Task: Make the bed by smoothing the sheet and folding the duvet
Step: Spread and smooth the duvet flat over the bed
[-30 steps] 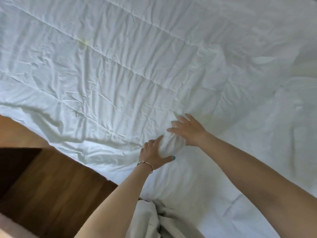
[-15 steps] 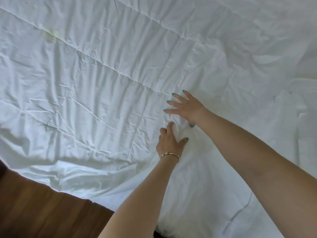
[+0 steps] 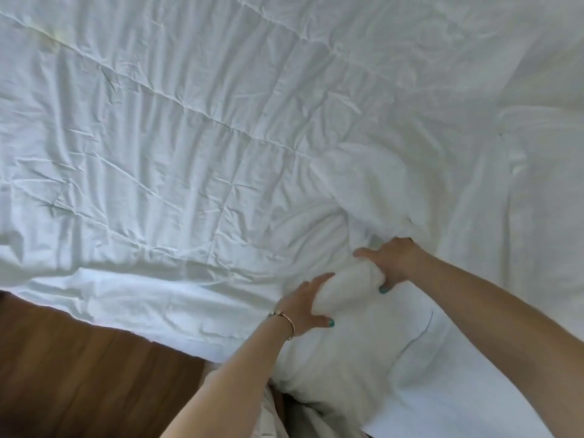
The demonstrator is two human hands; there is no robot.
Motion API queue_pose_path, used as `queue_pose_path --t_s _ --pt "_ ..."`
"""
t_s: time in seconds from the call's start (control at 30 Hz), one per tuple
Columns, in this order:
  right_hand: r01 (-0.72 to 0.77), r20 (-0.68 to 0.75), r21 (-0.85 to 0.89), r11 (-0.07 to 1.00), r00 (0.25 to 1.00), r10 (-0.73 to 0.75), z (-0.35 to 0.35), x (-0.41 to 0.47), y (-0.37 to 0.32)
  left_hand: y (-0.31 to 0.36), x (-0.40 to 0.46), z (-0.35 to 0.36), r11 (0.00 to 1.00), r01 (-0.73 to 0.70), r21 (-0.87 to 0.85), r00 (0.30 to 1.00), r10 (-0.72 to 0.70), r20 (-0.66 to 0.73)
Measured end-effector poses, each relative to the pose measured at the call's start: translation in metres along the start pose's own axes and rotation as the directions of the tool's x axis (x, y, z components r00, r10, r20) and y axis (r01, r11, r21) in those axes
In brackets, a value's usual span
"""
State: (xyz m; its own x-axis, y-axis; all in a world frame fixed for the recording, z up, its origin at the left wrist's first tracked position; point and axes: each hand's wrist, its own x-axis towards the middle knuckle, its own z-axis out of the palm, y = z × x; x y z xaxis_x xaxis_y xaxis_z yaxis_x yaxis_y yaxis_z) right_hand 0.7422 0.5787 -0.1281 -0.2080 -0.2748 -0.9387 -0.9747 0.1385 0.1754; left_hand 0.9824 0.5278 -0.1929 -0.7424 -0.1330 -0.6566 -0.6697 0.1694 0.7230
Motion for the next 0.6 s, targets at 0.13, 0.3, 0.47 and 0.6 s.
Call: queue_pose_path --t_s 0.13,0.3,0.47,0.6 --pt "-0.043 0.068 0.476 0.878 0.998 0.012 0.120 -0.036 -0.019 -0.002 -0.025 0.058 0.976 -0.005 0.216 0.991 -0.023 0.129" --pt "0.140 -0.002 0.638 0.757 0.984 -0.181 0.195 -0.054 -0.087 -0.037 -0.068 0.070 0.887 0.025 0.462 0.969 -0.135 0.206" --pt "0.207 -0.091 0.610 0.764 0.977 -0.192 0.229 -0.065 -0.128 -0.042 -0.089 0.077 0.802 0.128 0.583 0.935 -0.293 0.198" --pt "0.153 -0.038 0.657 0.738 0.985 -0.170 0.222 -0.073 -0.121 -0.018 -0.081 0.085 0.776 0.226 0.588 0.866 -0.436 0.244"
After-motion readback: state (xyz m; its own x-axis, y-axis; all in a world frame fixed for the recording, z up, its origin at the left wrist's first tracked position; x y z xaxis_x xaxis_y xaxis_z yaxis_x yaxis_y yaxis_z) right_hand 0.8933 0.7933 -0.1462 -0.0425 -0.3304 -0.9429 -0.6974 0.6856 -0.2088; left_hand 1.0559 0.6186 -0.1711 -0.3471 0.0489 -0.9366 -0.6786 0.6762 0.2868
